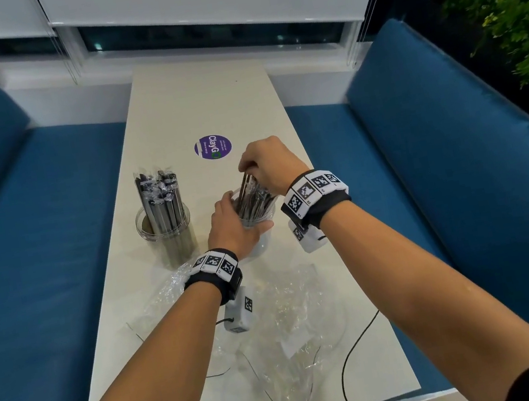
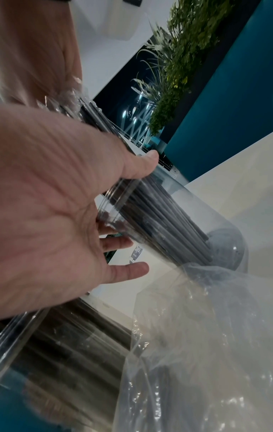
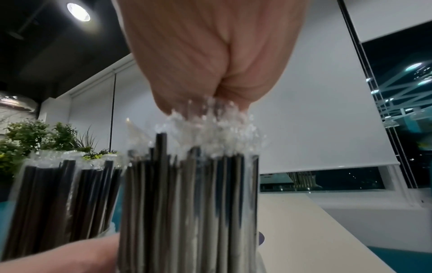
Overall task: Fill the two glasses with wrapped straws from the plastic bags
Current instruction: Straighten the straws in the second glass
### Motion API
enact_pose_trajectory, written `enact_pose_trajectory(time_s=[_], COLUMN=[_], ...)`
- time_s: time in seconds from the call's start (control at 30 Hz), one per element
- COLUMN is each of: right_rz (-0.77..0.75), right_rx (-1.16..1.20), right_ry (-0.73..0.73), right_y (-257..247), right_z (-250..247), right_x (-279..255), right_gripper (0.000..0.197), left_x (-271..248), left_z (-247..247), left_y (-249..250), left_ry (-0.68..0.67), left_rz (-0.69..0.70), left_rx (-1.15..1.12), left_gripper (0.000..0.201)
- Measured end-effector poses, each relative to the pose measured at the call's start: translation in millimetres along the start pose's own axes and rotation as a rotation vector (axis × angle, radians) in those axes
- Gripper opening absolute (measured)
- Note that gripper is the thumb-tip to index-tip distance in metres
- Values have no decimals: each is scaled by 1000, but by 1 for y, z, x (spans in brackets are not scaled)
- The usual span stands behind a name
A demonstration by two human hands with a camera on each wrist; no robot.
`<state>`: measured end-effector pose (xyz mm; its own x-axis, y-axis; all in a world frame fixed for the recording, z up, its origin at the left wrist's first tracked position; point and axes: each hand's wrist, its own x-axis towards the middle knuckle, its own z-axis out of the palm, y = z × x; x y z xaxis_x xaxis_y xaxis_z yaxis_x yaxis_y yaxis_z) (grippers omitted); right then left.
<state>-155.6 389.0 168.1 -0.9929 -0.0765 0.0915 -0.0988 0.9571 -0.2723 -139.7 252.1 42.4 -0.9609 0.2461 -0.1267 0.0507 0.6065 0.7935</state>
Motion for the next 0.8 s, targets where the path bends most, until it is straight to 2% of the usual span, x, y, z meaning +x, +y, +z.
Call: enact_pose_trajectory(time_s=[0.13, 0.3, 0.5, 0.67, 0.73, 0.8], right_rz=[-81, -152, -25, -8, -26, -59], right_rx=[-23, -66, 201, 241, 184, 107], right_ry=[136, 21, 111, 262, 249, 155], right_y=[-2, -4, 4, 8, 7, 4], right_z=[-9, -4, -8, -7, -6, -3], right_x=[-6, -21, -33, -40, -37, -29], right_gripper=[21, 25, 26, 30, 32, 41], left_x=[0, 1, 4, 5, 6, 6], left_z=[1, 2, 4, 4, 4, 5], left_y=[-1, -2, -6, -7, -7, -8], left_ry=[7, 3, 26, 24, 26, 26], left_rz=[9, 6, 15, 19, 19, 22], left_rx=[2, -3, -1, -4, -3, -8], left_gripper=[112, 112, 104, 103, 105, 106])
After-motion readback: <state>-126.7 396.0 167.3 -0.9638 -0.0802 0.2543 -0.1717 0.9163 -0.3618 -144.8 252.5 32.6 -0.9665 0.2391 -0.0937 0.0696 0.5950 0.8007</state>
